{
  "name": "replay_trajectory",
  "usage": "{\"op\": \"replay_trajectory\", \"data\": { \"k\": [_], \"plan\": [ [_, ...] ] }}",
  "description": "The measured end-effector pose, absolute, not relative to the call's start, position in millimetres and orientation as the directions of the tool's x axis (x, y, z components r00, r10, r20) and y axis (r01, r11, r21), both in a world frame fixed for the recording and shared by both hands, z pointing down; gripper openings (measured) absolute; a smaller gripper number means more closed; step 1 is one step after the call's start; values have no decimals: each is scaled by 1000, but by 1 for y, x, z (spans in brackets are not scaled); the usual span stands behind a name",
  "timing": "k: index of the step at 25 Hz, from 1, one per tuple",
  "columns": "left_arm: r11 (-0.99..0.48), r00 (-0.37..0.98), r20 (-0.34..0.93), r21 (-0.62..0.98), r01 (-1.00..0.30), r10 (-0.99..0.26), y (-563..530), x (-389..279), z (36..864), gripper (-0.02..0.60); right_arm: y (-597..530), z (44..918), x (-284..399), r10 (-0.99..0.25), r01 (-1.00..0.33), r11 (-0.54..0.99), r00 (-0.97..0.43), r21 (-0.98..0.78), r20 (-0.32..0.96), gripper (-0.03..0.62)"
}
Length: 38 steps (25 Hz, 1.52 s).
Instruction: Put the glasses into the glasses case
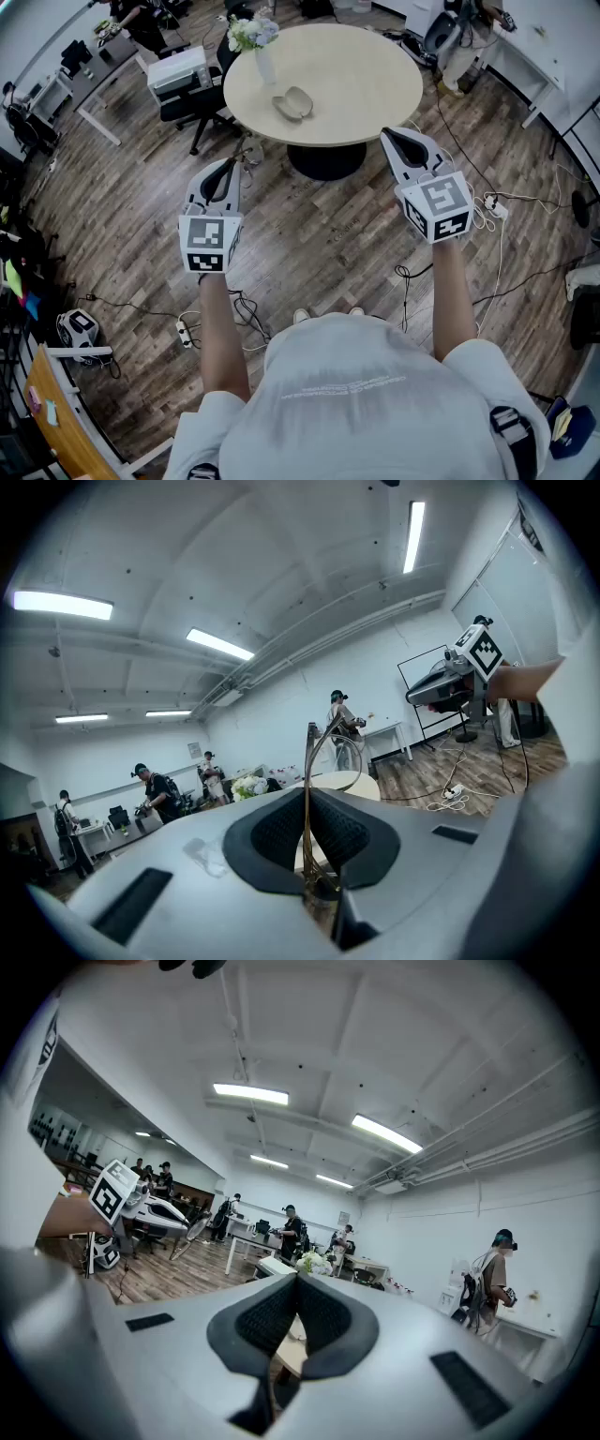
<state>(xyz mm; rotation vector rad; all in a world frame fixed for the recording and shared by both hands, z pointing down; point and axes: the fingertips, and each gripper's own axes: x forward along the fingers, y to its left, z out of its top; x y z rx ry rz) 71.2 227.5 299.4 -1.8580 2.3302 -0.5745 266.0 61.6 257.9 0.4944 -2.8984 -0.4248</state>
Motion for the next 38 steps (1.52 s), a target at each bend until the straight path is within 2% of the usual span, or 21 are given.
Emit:
{"op": "replay_trajectory", "data": {
  "k": [12,28,38],
  "plan": [
    [176,-235,142,-340,-924,-961,232,55,303,23,62,257,260,-387,-357,903,-917,239,93,0],
    [85,-146,166,-327,-941,-975,254,6,321,23,106,280,214,-449,-406,878,-882,254,144,0],
    [56,-125,199,-319,-946,-972,256,-29,339,23,117,298,177,-443,-393,883,-879,255,179,0]
  ]
}}
